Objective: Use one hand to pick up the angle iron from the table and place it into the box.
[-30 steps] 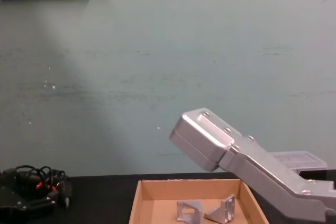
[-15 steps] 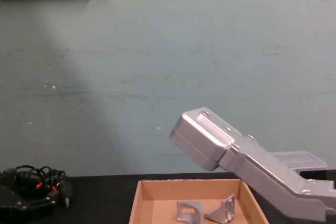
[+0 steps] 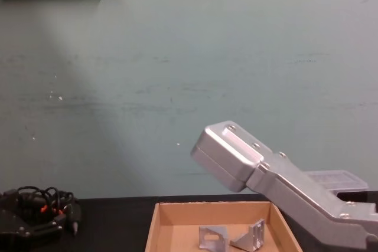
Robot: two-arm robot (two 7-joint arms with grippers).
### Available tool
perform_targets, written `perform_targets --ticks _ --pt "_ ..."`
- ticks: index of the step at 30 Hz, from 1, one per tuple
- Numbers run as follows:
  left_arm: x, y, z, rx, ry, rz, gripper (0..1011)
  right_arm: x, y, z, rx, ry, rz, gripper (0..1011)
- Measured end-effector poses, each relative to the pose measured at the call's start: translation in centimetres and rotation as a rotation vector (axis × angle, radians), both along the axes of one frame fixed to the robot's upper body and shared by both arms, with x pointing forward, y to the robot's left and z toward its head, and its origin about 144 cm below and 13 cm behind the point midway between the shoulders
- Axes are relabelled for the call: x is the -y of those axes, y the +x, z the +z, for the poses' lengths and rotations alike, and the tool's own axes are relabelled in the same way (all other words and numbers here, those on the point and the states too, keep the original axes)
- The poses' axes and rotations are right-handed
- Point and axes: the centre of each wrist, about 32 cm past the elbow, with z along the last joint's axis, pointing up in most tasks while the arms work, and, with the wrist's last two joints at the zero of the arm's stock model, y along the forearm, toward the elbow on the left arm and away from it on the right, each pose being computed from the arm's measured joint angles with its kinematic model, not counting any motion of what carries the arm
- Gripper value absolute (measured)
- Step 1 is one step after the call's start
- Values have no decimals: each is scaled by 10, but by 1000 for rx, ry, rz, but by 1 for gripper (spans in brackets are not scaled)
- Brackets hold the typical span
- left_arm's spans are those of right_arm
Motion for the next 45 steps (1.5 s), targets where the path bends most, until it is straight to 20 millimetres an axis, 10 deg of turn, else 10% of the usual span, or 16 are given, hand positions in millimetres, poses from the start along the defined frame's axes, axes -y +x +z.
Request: perform_targets --ticks 24,45 --pt "0 0 0 0 0 0 1011 21 41 43 195 206 -179 52" --pt "0 0 0 0 0 0 1011 11 89 34 105 24 -351 52"
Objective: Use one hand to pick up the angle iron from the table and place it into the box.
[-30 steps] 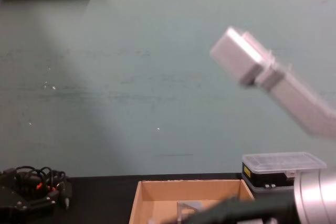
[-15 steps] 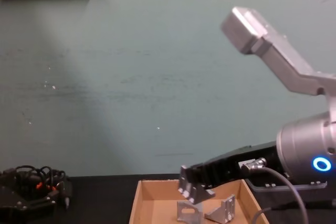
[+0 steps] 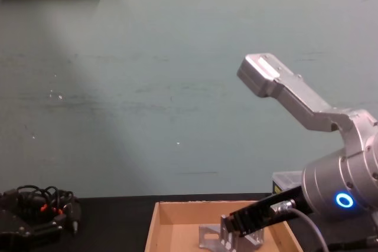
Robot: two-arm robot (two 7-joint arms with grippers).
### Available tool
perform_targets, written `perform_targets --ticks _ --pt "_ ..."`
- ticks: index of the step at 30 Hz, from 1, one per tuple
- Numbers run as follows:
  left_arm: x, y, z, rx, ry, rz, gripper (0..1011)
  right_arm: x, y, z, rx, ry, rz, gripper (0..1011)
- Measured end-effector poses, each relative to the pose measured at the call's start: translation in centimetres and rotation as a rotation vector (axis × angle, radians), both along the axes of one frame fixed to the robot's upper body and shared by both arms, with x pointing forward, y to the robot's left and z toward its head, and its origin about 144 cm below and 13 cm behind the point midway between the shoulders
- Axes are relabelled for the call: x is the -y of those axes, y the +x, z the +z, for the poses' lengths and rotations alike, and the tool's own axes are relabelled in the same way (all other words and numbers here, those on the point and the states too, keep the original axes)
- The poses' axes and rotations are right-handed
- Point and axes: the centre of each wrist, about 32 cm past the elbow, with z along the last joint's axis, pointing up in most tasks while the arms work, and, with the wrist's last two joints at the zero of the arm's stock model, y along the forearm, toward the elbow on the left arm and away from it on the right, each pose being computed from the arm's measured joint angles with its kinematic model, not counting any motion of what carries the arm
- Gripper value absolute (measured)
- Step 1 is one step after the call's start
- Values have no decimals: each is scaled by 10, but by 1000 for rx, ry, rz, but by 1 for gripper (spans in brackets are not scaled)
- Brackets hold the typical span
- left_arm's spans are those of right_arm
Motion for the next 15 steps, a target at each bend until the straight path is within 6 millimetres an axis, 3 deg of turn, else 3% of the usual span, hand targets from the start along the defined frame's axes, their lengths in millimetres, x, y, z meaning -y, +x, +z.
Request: perform_targets --ticks 15 --pt "0 0 0 0 0 0 1011 -2 5 -6 -29 -17 -15 52"
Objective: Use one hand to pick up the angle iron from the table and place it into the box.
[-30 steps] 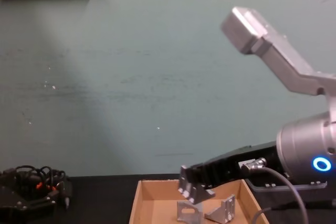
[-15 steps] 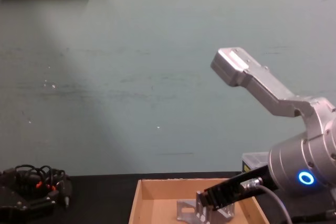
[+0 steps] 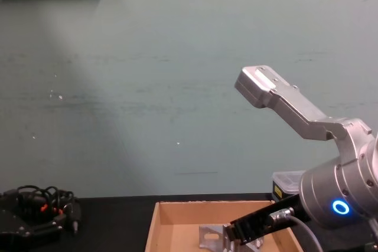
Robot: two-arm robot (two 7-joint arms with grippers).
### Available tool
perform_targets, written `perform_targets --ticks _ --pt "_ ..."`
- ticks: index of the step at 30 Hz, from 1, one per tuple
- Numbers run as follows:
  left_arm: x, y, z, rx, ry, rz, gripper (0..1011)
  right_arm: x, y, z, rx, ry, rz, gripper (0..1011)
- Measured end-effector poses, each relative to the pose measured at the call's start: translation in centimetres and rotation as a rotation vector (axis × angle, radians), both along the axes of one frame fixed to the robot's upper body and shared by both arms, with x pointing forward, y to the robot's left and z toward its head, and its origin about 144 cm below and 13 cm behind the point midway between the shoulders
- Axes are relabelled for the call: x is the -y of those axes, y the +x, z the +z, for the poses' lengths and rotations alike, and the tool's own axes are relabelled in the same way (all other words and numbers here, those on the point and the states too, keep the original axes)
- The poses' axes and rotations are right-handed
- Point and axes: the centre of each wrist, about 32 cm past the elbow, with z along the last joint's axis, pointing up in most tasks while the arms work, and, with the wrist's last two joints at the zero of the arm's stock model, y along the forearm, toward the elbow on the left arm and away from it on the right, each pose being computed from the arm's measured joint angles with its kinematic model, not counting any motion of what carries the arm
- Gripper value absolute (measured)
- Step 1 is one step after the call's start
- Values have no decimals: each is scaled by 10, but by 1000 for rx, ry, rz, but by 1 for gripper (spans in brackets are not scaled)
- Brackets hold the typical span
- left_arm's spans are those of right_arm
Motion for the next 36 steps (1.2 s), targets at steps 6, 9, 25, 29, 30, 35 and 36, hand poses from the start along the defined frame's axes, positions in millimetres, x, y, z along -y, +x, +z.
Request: perform_targets --ticks 6,9,25,29,30,35,36 --pt "0 0 0 0 0 0 1011 0 0 1 2 1 2 107" --pt "0 0 0 0 0 0 1011 0 0 1 2 1 2 186" --pt "0 0 0 0 0 0 1011 0 -1 1 2 2 3 687" --pt "0 0 0 0 0 0 1011 0 -1 1 3 2 3 802" --pt "0 0 0 0 0 0 1011 1 -2 1 9 6 5 854" --pt "0 0 0 0 0 0 1011 6 -10 2 70 30 15 970" --pt "0 0 0 0 0 0 1011 7 -12 3 80 36 17 984"
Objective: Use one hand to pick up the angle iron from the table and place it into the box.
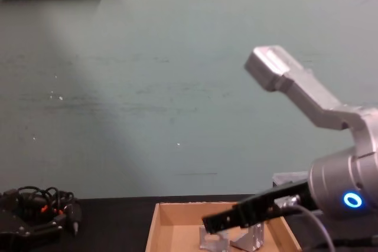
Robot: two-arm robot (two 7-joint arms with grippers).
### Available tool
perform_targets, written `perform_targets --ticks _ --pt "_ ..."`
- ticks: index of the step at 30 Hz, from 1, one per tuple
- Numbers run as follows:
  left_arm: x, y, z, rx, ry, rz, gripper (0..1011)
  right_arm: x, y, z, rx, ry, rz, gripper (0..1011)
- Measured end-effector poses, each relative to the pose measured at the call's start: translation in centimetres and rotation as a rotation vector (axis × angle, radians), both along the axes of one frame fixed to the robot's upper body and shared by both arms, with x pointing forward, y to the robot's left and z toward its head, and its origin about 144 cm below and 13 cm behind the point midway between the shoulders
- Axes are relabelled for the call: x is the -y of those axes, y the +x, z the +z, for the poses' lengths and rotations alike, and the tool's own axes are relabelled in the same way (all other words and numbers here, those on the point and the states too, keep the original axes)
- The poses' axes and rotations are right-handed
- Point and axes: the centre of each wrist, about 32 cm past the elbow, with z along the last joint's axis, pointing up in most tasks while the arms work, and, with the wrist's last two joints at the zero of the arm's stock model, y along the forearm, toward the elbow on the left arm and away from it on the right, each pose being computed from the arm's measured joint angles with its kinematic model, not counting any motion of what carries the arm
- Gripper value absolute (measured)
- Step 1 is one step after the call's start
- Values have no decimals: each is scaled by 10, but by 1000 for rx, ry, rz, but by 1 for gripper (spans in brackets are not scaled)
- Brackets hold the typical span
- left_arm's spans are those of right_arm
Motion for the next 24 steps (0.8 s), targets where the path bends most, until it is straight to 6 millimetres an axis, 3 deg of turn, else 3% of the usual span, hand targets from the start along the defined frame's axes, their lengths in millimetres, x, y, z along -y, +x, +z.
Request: perform_targets --ticks 9,16,24 --pt "0 0 0 0 0 0 1011 22 -26 -3 138 130 -1 1003" --pt "0 0 0 0 0 0 1011 48 -57 -24 226 249 -14 1003" --pt "0 0 0 0 0 0 1011 53 -80 -49 275 277 -58 1003"
